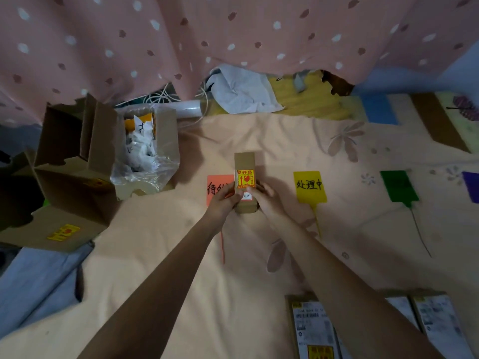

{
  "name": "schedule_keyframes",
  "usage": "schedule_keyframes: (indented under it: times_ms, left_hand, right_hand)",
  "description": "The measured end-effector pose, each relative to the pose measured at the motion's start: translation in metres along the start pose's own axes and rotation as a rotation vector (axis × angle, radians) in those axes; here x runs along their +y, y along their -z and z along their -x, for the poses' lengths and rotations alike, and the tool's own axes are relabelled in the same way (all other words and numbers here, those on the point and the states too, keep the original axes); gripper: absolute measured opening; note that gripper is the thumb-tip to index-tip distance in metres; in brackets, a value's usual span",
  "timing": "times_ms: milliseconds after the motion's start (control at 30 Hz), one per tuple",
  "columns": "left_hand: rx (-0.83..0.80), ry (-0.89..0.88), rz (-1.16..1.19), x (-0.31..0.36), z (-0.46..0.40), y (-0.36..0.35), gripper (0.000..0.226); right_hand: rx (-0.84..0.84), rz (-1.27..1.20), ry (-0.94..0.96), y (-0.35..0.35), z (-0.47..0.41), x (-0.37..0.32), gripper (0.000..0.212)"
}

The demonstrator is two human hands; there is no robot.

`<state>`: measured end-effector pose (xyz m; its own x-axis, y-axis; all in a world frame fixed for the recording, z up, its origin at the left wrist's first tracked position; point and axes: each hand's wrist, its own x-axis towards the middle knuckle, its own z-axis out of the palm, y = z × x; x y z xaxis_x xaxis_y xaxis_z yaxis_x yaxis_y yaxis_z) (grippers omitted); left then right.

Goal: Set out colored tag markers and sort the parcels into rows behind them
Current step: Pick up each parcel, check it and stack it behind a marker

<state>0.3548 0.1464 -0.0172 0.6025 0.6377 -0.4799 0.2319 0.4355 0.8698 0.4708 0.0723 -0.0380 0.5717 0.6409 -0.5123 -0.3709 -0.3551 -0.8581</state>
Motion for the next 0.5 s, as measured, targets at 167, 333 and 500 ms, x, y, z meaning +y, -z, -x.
schedule_keyframes:
  times_ms: [167,333,500]
  left_hand:
    - [0.052,-0.021,0.017,0.017,0.022,-0.002,0.027]
    - [0.099,-0.057,0.042,0.037,0.062,-0.009,0.020]
    - [0.074,-0.138,-0.001,0.052,0.114,-0.023,0.021]
  right_hand:
    - [0.075,-0.052,-0.021,0.007,0.021,-0.016,0.037]
    - [0.113,-0.006,0.006,0.022,0.067,-0.036,0.049]
    - [0.120,0.022,0.084,0.037,0.127,-0.053,0.048]
